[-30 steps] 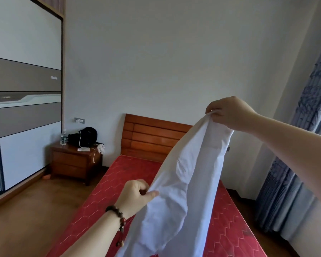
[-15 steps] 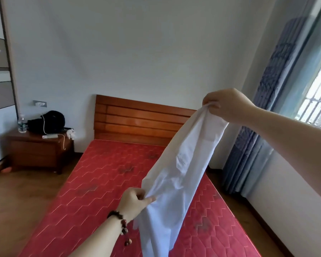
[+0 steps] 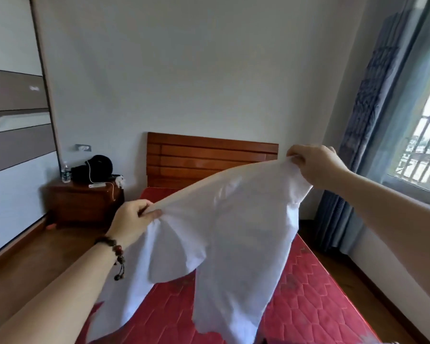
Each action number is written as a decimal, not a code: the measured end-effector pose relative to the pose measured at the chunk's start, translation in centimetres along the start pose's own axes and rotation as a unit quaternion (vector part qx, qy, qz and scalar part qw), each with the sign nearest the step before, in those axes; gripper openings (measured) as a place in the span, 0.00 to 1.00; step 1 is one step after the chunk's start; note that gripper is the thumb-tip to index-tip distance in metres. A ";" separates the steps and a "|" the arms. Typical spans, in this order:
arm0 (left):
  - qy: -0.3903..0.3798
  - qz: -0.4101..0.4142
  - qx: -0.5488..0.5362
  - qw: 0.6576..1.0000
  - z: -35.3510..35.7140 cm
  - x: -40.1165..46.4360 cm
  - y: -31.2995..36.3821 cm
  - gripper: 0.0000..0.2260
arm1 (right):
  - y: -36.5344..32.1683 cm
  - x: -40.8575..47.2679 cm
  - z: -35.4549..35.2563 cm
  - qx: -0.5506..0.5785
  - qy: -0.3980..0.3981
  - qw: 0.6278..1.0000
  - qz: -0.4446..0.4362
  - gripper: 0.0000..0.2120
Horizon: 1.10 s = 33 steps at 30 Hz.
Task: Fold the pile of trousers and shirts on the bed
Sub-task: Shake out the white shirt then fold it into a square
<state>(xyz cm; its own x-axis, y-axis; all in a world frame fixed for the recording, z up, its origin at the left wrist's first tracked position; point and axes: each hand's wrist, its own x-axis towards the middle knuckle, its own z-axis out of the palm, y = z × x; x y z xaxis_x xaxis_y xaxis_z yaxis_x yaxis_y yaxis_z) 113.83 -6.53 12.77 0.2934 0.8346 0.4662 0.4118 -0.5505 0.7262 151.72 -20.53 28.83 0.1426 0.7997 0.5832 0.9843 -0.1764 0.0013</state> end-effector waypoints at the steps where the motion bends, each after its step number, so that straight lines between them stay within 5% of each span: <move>1: 0.013 0.001 0.002 1.000 -1.0 -1.4 0.2 0.14 | -0.5 -1.2 -0.2 0.003 0.003 1.000 -0.001 0.11; 10: 0.055 -0.062 -0.014 0.996 -6.5 -14.9 1.0 0.13 | -7.0 -12.0 -0.7 0.041 -0.035 0.998 0.030 0.14; 21: -0.053 -0.079 0.061 0.994 -8.8 -20.3 -1.8 0.18 | -10.2 -11.8 0.9 -0.014 -0.147 0.988 -0.049 0.13; 26: -0.072 -0.106 0.094 0.987 -4.5 -19.7 -9.2 0.15 | -10.2 -10.5 10.5 -0.013 -0.195 0.978 -0.072 0.13; 33: -0.134 -0.194 0.166 0.958 6.6 -16.6 -24.4 0.15 | -9.2 -10.2 32.8 -0.037 -0.263 0.962 -0.058 0.12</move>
<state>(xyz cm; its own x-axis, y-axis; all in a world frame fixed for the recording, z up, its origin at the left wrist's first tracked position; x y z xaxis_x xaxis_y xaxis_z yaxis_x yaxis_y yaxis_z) 104.63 -7.08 -16.03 0.2556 0.9667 0.0158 0.7735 -0.2143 0.5965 144.58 -8.22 -3.72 0.0838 0.9929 0.0849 0.9896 -0.0930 0.1100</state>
